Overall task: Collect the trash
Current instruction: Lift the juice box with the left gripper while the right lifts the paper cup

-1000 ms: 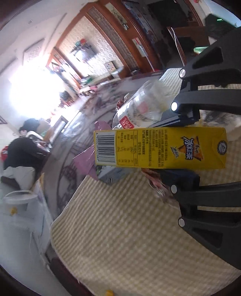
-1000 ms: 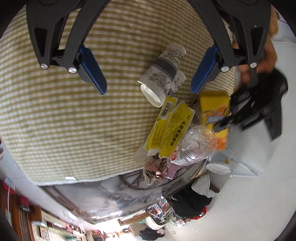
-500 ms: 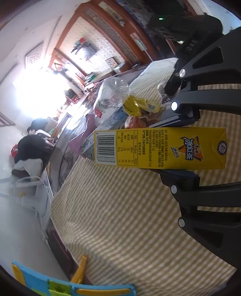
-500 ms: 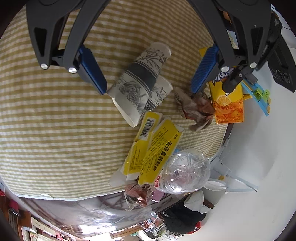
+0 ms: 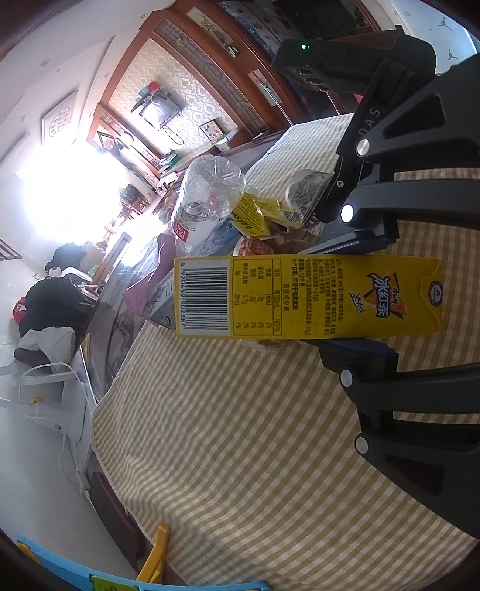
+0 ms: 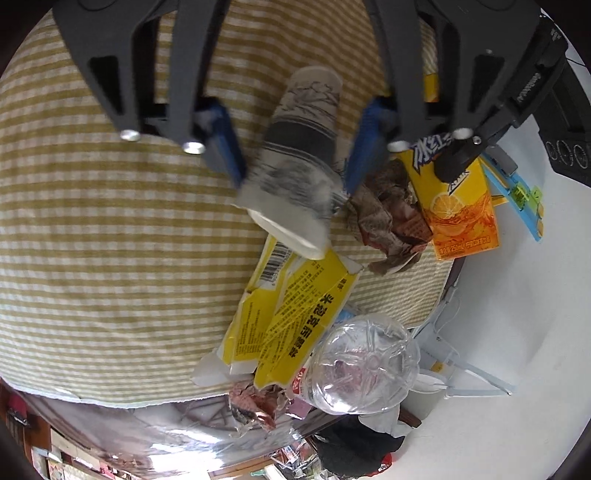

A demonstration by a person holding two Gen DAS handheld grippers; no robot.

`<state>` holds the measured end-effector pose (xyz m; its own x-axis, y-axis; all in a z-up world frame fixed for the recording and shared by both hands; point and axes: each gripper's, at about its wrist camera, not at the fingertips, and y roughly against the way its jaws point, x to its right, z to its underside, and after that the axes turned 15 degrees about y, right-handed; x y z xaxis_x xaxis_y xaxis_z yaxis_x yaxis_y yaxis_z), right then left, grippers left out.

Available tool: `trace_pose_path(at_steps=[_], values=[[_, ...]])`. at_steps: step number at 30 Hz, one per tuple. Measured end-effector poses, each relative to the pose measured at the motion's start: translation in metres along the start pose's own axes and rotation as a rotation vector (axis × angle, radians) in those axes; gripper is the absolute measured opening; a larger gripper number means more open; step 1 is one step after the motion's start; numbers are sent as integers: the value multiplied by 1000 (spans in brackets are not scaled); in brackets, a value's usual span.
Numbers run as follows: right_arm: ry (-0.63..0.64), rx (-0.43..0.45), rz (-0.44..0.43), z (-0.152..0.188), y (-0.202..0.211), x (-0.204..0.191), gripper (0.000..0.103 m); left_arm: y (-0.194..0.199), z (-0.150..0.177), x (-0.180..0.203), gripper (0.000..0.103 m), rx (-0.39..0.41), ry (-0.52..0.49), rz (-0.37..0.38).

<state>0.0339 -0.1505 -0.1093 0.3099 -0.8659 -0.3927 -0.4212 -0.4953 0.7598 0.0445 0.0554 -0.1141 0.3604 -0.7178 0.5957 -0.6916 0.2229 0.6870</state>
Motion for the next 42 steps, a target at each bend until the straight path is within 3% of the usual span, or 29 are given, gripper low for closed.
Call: trace_pose_path(at_steps=[12,14,16,23,26,30,35,37,42], values=[[32,36,23,-1,23,3,42,-4,-3,-5,36,-6,25,-9],[21,31,18,-1,24,5,42,-7,-2,-7,48,-18,34,-15],[23,17,26,-1,22,6,42,-9,-1,-10,54,-23,52,-9],[29,-42,34,4,9,5,42,-11,-3,-15,52,-16,71,-4],[22,-51,33,6,7,7,43,-13,-4,-17,39,-15,85,-9],[-9,-55,7,9,2,10,50,-11,-4,-19,38,2,94,-11],[29,-64,29,8,0,5,50,-10,-5,-18,38,12,86,-12],[55,-64,45,8,0,0,43,-10,-5,-18,38,14,83,-16],[75,9,61,2,14,-5,42,-7,-4,-16,38,32,69,-27]])
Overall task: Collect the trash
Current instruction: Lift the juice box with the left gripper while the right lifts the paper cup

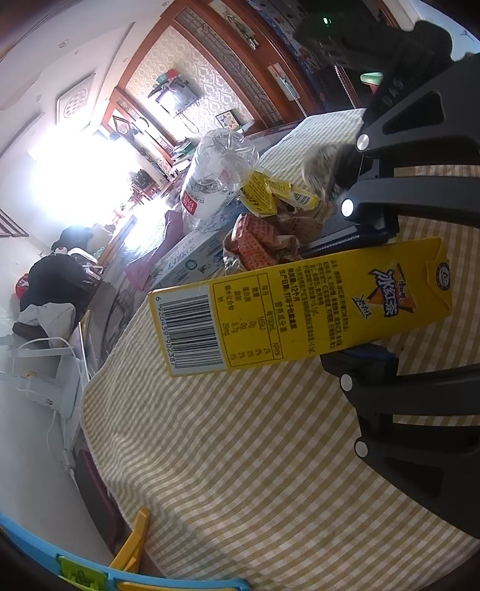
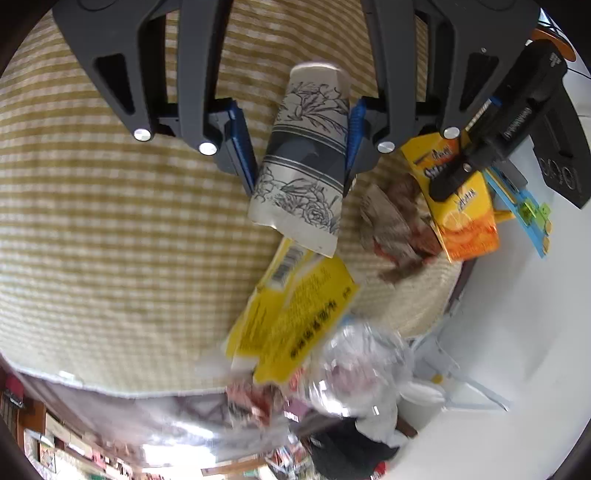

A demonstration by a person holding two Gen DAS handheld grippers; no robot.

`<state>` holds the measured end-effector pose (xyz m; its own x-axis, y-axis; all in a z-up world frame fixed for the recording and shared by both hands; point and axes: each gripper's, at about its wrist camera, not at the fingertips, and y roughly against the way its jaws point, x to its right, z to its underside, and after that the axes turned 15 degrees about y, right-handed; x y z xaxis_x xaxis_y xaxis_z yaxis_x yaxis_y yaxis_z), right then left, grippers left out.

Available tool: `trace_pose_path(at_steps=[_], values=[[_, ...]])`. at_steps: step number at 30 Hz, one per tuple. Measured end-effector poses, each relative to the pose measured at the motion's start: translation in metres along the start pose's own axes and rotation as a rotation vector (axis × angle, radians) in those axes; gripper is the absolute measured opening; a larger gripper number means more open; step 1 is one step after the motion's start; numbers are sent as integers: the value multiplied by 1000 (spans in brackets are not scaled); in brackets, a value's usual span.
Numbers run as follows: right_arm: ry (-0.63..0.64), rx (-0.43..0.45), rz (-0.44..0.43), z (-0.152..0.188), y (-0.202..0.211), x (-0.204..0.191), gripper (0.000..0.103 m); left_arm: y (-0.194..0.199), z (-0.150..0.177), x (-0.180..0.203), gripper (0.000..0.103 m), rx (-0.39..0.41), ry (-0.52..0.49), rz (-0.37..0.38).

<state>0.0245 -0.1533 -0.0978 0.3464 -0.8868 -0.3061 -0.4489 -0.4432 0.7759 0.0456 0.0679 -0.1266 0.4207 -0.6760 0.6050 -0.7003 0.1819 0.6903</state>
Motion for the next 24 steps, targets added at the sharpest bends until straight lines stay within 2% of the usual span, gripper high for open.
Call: trace_pose_path(at_steps=[9,24], values=[[-37,85,18,-2,35,22,42,8,12,15,39,30,-103,-60],[-116,212,45,18,106,69,42,31,55,73,39,-4,-243,-53]])
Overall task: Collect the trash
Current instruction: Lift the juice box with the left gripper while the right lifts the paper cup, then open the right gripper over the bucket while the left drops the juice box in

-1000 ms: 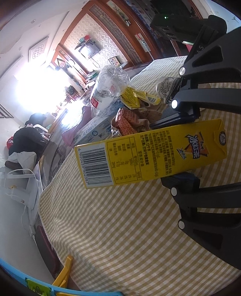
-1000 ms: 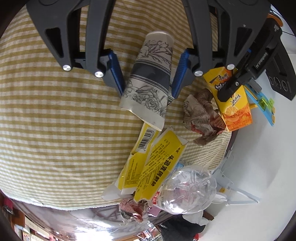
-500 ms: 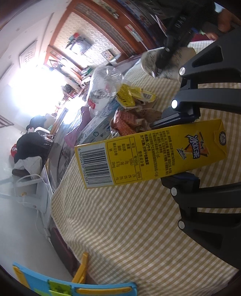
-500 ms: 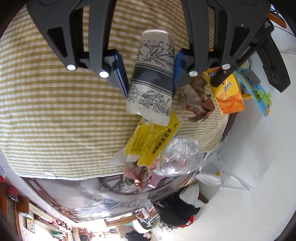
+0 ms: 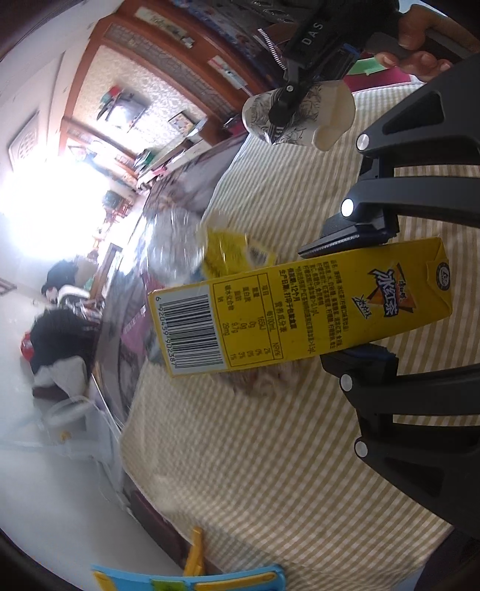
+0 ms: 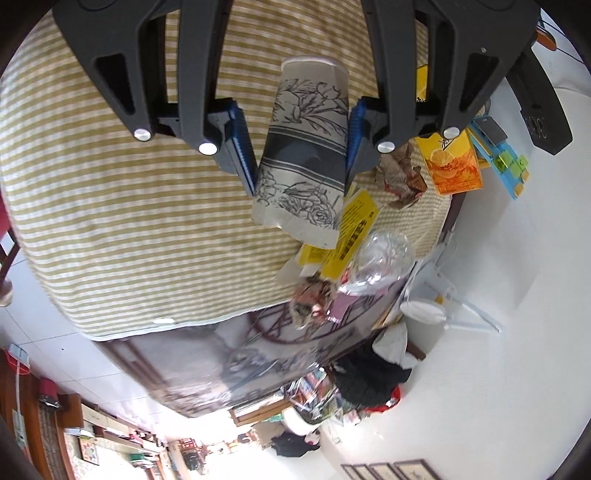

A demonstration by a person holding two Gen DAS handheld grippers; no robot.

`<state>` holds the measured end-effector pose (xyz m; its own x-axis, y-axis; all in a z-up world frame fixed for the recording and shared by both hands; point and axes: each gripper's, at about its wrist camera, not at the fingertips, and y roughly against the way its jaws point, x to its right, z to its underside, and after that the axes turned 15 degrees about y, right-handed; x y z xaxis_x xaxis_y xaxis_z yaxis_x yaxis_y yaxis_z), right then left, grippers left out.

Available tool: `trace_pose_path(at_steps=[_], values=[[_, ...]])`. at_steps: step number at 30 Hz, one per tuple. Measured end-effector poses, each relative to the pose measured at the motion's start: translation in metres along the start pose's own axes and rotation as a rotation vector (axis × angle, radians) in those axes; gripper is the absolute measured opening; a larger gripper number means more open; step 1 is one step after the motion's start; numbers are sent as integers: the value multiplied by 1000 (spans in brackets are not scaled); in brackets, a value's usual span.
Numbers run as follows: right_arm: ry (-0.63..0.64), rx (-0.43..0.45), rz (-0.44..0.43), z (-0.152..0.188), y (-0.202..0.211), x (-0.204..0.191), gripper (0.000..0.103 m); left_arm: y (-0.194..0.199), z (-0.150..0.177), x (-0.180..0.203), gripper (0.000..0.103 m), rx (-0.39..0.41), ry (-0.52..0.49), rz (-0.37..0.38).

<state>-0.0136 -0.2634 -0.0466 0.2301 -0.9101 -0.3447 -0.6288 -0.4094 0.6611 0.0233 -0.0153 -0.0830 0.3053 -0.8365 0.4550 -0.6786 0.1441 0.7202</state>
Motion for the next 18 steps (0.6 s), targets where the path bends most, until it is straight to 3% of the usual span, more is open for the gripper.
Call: trace_pose_path(at_steps=[18], values=[[-103,128,60,20,80,71,42,12,52,95,39,-50,-201,84]])
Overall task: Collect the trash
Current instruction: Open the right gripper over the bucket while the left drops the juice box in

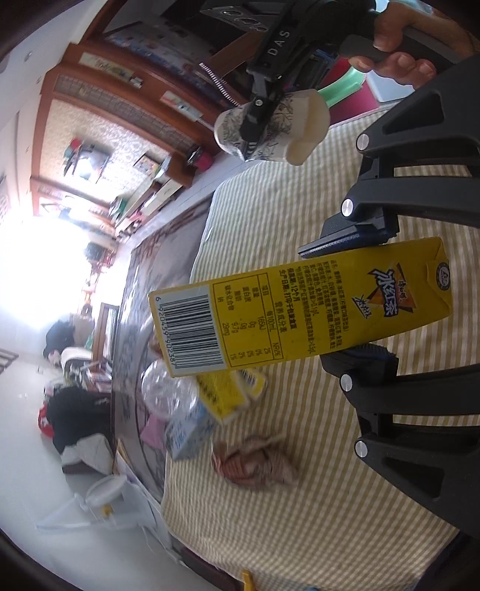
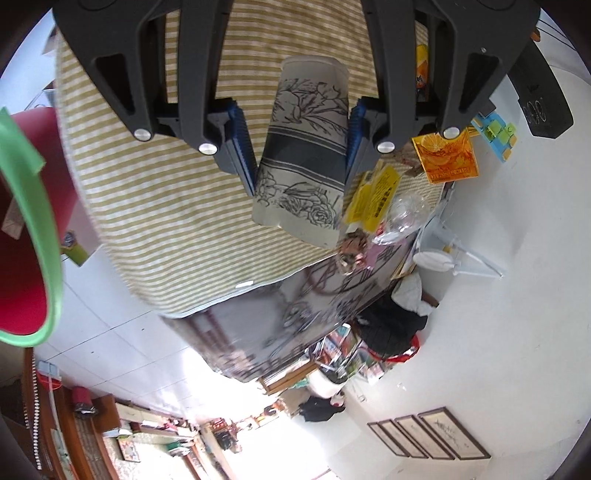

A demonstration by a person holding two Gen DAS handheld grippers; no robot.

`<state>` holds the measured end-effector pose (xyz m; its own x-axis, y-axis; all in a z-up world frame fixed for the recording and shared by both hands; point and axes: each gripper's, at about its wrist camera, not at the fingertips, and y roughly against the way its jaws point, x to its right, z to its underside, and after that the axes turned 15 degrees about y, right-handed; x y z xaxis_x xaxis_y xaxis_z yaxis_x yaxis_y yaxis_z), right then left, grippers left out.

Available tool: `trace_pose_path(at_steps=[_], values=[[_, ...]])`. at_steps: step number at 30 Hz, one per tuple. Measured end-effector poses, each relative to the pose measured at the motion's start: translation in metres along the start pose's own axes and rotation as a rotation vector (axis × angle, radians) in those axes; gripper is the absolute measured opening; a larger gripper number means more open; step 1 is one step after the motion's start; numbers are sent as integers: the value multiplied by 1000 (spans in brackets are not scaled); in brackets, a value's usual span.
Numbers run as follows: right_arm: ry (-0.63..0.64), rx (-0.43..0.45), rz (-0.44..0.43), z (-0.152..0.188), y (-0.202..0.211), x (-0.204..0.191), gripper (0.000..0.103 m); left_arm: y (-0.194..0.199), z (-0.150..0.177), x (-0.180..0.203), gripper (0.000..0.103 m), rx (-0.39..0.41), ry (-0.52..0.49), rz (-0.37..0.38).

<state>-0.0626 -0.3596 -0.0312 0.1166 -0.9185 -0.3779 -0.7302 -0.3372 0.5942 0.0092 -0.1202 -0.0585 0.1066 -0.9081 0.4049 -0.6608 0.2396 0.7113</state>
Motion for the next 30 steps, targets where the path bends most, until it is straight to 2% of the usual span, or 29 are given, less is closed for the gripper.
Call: trace_pose_path(at_steps=[10,16,22,30], values=[[-84,64,67,2,34,46,42,-9,19,38,39,-48,-77,40],[-124,121,184,4,66,83,42,-14,31,54,39,-78,-109,58],[-248,158,299,22,100,134,42,-25,34,63,39,-109,-119,67],[-299,172,397,31,119,159,42,-32,46,89,39,-143,-160,106]])
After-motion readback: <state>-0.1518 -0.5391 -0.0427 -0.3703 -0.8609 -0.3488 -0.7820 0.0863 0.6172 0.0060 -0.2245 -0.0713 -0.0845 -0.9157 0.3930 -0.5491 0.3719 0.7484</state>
